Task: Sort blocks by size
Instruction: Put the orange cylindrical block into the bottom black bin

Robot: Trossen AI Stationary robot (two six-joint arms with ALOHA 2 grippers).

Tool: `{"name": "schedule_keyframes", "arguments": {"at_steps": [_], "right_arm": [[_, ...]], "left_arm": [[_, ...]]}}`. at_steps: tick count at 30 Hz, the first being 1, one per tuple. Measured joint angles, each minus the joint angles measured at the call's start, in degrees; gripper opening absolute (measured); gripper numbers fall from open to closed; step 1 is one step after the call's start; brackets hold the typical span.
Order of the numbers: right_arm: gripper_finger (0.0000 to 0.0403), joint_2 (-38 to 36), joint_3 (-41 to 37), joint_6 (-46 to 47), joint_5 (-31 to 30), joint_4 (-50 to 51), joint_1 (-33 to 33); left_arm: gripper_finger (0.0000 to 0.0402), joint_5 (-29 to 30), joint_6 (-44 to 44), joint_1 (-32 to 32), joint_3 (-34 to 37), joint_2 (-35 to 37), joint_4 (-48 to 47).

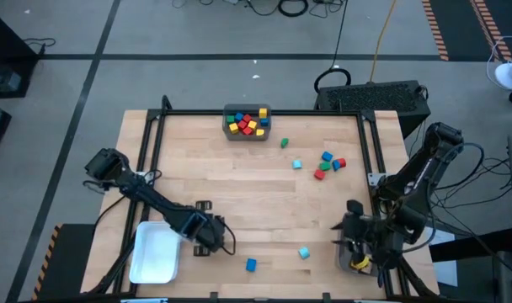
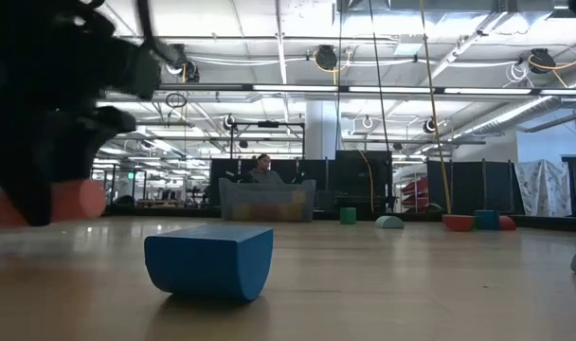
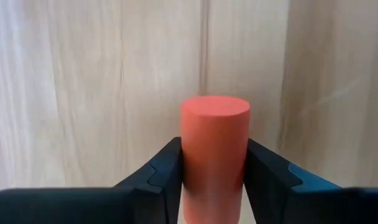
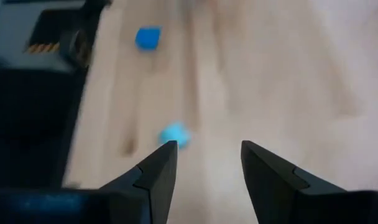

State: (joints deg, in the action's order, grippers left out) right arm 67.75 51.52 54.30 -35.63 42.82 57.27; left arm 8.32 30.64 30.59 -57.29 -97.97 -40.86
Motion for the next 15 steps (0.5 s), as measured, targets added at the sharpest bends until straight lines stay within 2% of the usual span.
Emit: {"name": "schedule_keyframes", "arguments": {"at_steps": [2,5,9,15], "right_arm": [[0.0164,0.0,0.2,-3.1,-4.7,-0.3,-0.6],[0.0164,0.0,0.2,-6.0,-8.0,-0.7,-2.1],[0.0164,0.7,0.2,-10.1,-9.5,-1.5,-5.1],[0.0164,5.6,0.2,-26.0,-9.4,-8.5,-9.5]], "left_arm": [[0.0136,0.6,-1.8,-1.4,-0.8,0.0,2.0],[0.0136,2.0,-5.3,-3.5,-1.2,0.0,7.7],[0.0136,1.5,-9.4,-5.8,-1.2,0.0,16.5],[0.0136,-3.3,-13.5,-10.0,-1.2,0.1,27.1]]}}
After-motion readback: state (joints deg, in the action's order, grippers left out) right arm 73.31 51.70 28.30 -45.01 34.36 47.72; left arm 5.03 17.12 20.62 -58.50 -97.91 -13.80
